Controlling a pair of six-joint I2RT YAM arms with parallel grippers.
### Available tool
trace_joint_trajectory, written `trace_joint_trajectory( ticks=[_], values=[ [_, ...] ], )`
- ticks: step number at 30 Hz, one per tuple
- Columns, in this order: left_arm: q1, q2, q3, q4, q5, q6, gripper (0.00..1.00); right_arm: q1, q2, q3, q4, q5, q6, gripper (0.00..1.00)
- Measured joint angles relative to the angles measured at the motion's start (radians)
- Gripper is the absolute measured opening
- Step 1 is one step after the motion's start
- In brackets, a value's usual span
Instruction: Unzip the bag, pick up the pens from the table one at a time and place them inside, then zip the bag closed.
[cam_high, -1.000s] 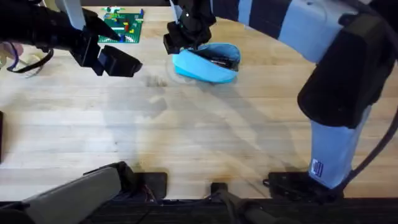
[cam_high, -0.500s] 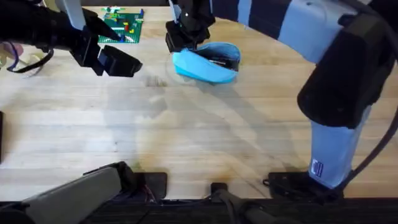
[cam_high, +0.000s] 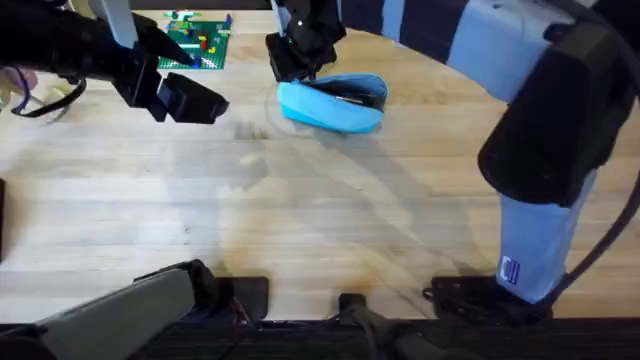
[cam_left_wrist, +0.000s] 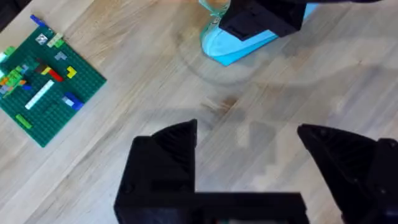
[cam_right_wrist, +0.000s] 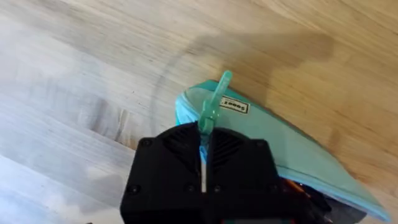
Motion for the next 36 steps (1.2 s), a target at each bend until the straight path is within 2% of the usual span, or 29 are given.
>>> trace_joint_trajectory(
  ticks=[25, 35, 36],
  values=[
    [0.0, 0.0, 0.0, -0.024, 0.001, 0.003, 0.993, -0.004, 0.0, 0.069, -0.083, 0.0, -0.047, 0.031],
    [0.0, 0.101, 0.0, -0.026, 0.118, 0.132, 0.993, -0.003, 0.0, 0.071, -0.09, 0.0, -0.054, 0.031],
    [0.0, 0.134, 0.0, -0.025, 0.148, 0.163, 0.993, -0.003, 0.0, 0.071, -0.09, 0.0, -0.054, 0.031]
  ],
)
